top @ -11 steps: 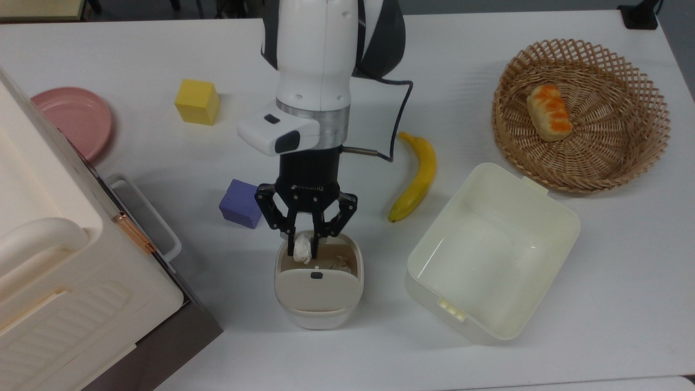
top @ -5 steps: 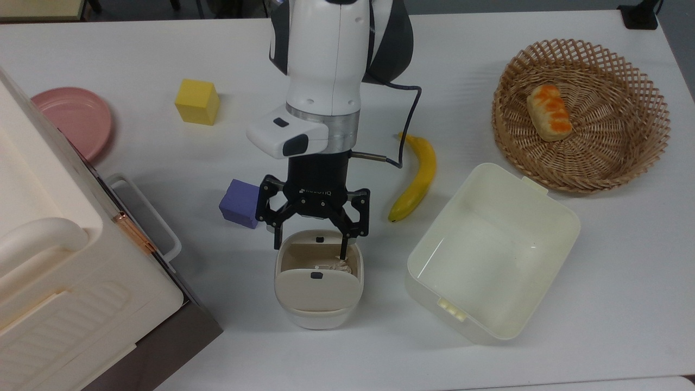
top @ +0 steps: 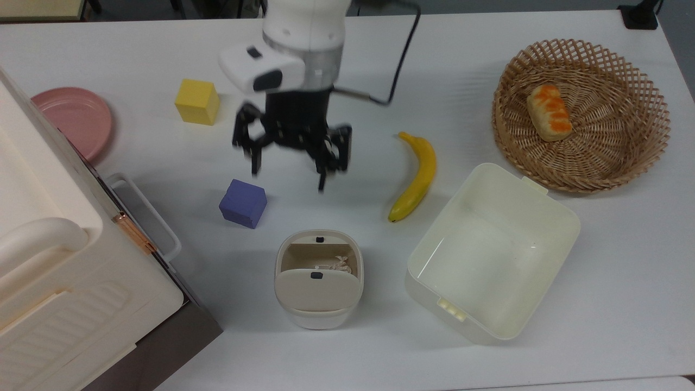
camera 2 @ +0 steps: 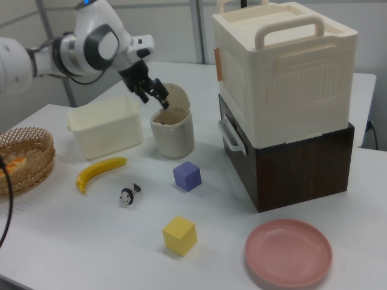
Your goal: Grab it up and put it in the trash
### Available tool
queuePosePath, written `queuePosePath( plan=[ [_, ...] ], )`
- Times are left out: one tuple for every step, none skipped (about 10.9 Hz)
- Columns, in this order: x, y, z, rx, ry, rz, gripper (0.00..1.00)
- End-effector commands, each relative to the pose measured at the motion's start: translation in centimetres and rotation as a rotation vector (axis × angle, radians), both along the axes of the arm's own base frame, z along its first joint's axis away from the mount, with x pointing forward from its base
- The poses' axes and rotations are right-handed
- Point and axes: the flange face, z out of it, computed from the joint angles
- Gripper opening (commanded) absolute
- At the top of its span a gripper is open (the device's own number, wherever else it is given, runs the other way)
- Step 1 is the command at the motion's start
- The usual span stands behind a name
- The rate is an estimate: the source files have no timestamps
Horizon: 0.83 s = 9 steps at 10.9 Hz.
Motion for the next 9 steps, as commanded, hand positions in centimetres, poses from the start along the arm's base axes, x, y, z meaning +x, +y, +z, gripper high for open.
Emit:
queuePosePath(
  plan=[
    [-6.1, -1.0, 1.6, 0.042, 0.274, 0.153, 1.00],
    [-7.4, -2.3, 2.5, 0.063, 0.329, 0.176, 1.00],
    [-8.6, -3.3, 3.2, 0.071, 0.373, 0.171, 1.00],
    [-9.6, -3.5, 3.4, 0.076, 0.394, 0.170, 1.00],
    [-10.6, -4.0, 3.7, 0.082, 0.395, 0.166, 1.00],
    [-10.9, -4.2, 3.9, 0.082, 0.396, 0.162, 1.00],
    [-10.9, -4.2, 3.7, 0.081, 0.402, 0.162, 1.00],
    [-10.9, -4.3, 3.5, 0.077, 0.416, 0.161, 1.00],
    [-10.9, -4.4, 3.3, 0.073, 0.426, 0.158, 1.00]
  ],
)
